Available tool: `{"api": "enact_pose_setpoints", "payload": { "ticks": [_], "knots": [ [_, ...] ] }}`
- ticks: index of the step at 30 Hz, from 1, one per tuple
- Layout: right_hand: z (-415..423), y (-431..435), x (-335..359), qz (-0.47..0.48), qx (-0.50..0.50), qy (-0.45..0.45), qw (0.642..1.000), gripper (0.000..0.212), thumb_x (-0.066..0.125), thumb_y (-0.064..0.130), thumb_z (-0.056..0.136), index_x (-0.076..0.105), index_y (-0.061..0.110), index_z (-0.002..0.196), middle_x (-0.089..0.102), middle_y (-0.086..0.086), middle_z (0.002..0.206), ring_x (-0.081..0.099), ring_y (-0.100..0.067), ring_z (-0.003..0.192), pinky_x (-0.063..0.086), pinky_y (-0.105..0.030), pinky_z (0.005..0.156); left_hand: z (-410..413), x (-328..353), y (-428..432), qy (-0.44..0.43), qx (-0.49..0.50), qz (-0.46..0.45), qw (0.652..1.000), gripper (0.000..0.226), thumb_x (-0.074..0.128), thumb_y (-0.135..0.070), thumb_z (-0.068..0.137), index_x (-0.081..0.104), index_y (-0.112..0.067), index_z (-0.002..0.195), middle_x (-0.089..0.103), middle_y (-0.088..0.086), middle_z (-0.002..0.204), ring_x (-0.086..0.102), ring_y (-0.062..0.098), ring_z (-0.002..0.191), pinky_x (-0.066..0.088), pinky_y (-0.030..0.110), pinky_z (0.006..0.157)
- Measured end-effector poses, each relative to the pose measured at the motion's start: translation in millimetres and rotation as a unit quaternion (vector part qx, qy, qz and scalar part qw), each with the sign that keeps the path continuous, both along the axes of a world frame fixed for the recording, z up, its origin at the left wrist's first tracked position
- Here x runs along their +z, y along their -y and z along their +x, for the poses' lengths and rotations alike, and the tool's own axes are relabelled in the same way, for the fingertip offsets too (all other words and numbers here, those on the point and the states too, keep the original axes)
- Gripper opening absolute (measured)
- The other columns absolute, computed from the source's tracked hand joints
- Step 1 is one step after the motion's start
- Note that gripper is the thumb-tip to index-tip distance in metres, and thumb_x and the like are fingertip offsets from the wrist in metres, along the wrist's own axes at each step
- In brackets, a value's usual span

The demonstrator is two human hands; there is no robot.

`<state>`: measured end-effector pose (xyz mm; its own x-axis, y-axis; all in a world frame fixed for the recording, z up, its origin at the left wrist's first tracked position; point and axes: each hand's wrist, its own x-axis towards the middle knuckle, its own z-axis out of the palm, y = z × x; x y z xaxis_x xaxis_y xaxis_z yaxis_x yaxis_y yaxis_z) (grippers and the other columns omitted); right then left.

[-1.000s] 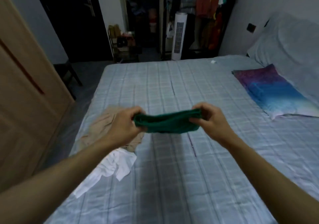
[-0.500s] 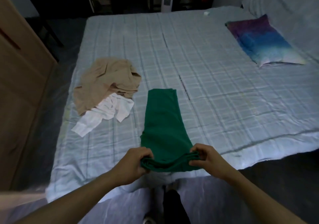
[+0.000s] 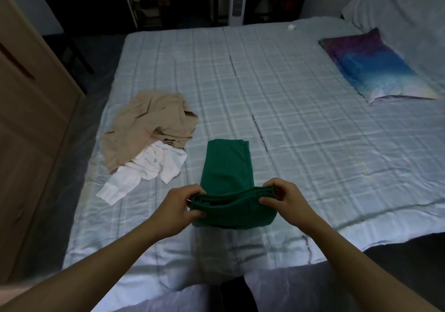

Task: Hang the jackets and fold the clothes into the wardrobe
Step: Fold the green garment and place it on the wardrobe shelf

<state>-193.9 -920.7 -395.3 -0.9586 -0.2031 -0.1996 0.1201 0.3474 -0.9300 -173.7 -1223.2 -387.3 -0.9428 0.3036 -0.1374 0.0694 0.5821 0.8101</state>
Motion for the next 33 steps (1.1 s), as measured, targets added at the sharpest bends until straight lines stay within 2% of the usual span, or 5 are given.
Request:
{"api": "enact_pose_setpoints", "payload": {
  "ticks": [10, 21, 24, 28, 33],
  "knots": [
    [-178.5, 8.9, -63.3, -0.01, -0.086, 0.032, 0.996, 0.011, 0.074, 0.007, 0.085, 0.066, 0.009, 0.092, 0.071, -0.004, 0.088, 0.069, -0.016, 0.083, 0.058, -0.031, 0.074, -188.0, -49.3, -13.4, 0.041, 0.106, 0.006, 0.993, 0.031, 0.079, -0.004, 0.076, 0.063, -0.022, 0.096, 0.069, -0.01, 0.089, 0.065, 0.002, 0.082, 0.053, 0.017, 0.073],
    [-333.8, 13.7, -203.0, 0.062, -0.105, 0.097, 0.988, 0.019, 0.066, 0.006, 0.091, 0.063, 0.01, 0.11, 0.066, -0.007, 0.095, 0.064, -0.022, 0.085, 0.057, -0.028, 0.076, -349.5, -187.7, -21.3, 0.114, 0.147, -0.037, 0.982, 0.039, 0.079, -0.008, 0.08, 0.057, -0.017, 0.111, 0.067, 0.001, 0.096, 0.064, 0.009, 0.079, 0.054, 0.018, 0.07],
    [-333.0, 15.2, -228.4, 0.165, -0.077, 0.091, 0.979, 0.041, 0.066, 0.009, 0.091, 0.054, 0.012, 0.129, 0.06, -0.005, 0.119, 0.058, -0.024, 0.11, 0.048, -0.042, 0.101, -354.0, -221.9, -15.1, 0.13, 0.147, -0.146, 0.97, 0.052, 0.074, -0.021, 0.086, 0.05, -0.012, 0.131, 0.064, 0.008, 0.12, 0.062, 0.023, 0.103, 0.051, 0.036, 0.09],
    [-298.3, 30.9, -240.7, 0.351, 0.006, -0.149, 0.925, 0.053, 0.061, 0.028, 0.093, 0.048, 0.005, 0.139, 0.042, -0.016, 0.148, 0.037, -0.033, 0.137, 0.031, -0.047, 0.115, -317.2, -238.0, -17.3, -0.034, 0.037, -0.253, 0.966, 0.054, 0.048, -0.045, 0.095, 0.05, -0.01, 0.136, 0.056, 0.011, 0.134, 0.05, 0.033, 0.124, 0.043, 0.042, 0.103],
    [-242.7, 57.7, -289.3, 0.43, 0.154, -0.126, 0.881, 0.076, 0.024, 0.061, 0.099, 0.016, 0.012, 0.157, 0.005, -0.007, 0.165, 0.005, -0.025, 0.152, 0.005, -0.042, 0.12, -269.9, -284.7, -30.1, -0.088, -0.118, -0.358, 0.922, 0.073, 0.028, -0.059, 0.098, 0.024, -0.016, 0.157, 0.015, 0.007, 0.165, 0.011, 0.025, 0.153, 0.019, 0.047, 0.118]
  ]
}}
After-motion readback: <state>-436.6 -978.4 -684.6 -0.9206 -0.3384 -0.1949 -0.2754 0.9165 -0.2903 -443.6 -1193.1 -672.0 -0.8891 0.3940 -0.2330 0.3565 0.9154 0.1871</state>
